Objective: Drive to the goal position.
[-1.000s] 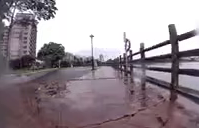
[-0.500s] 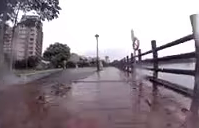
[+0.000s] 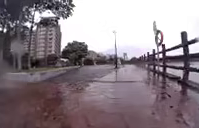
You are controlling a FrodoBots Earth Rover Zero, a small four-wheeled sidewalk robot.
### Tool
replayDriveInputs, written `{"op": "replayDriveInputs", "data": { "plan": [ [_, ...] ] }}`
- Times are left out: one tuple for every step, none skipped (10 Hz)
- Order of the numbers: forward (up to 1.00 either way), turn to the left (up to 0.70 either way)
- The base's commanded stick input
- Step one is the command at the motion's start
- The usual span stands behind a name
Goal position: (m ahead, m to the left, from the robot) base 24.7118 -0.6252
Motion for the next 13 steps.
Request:
{"op": "replayDriveInputs", "data": {
  "plan": [
    [1.0,0.0],
    [1.0,0.0],
    [1.0,0.0],
    [1.0,0.0],
    [1.0,0.0],
    [1.0,0.0],
    [1.0,0.0],
    [1.0,0.0],
    [1.0,0.0],
    [1.0,0.0],
    [1.0,0.0],
    [1.0,0.0],
    [1.0,0.0]
  ]
}}
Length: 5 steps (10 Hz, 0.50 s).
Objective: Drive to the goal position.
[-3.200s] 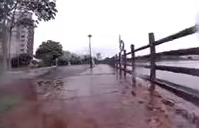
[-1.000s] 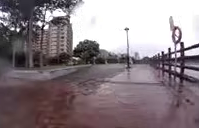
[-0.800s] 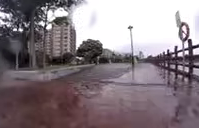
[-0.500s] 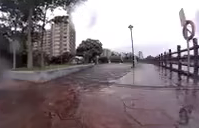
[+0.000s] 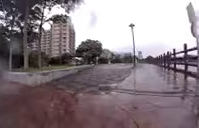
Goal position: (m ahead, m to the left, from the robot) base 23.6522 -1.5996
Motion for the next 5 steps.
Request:
{"op": "replayDriveInputs", "data": {
  "plan": [
    [1.0,0.0],
    [1.0,0.0],
    [1.0,0.0],
    [1.0,0.0],
    [1.0,0.0]
  ]
}}
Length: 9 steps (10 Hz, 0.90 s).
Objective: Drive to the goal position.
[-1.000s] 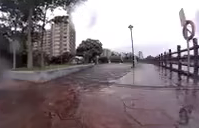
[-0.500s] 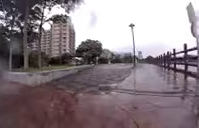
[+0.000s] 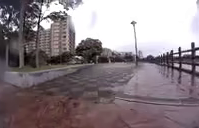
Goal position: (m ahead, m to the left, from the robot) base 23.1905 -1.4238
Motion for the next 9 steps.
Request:
{"op": "replayDriveInputs", "data": {
  "plan": [
    [1.0,0.0],
    [1.0,0.0],
    [1.0,0.0],
    [1.0,0.0],
    [1.0,0.0],
    [1.0,0.0],
    [1.0,0.0],
    [1.0,0.0],
    [1.0,0.0]
  ]
}}
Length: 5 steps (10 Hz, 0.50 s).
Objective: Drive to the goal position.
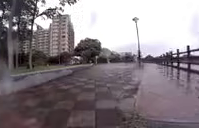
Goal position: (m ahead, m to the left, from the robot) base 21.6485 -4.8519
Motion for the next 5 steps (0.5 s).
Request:
{"op": "replayDriveInputs", "data": {
  "plan": [
    [1.0,0.0],
    [1.0,0.0],
    [1.0,0.0],
    [1.0,0.0],
    [1.0,0.0]
  ]
}}
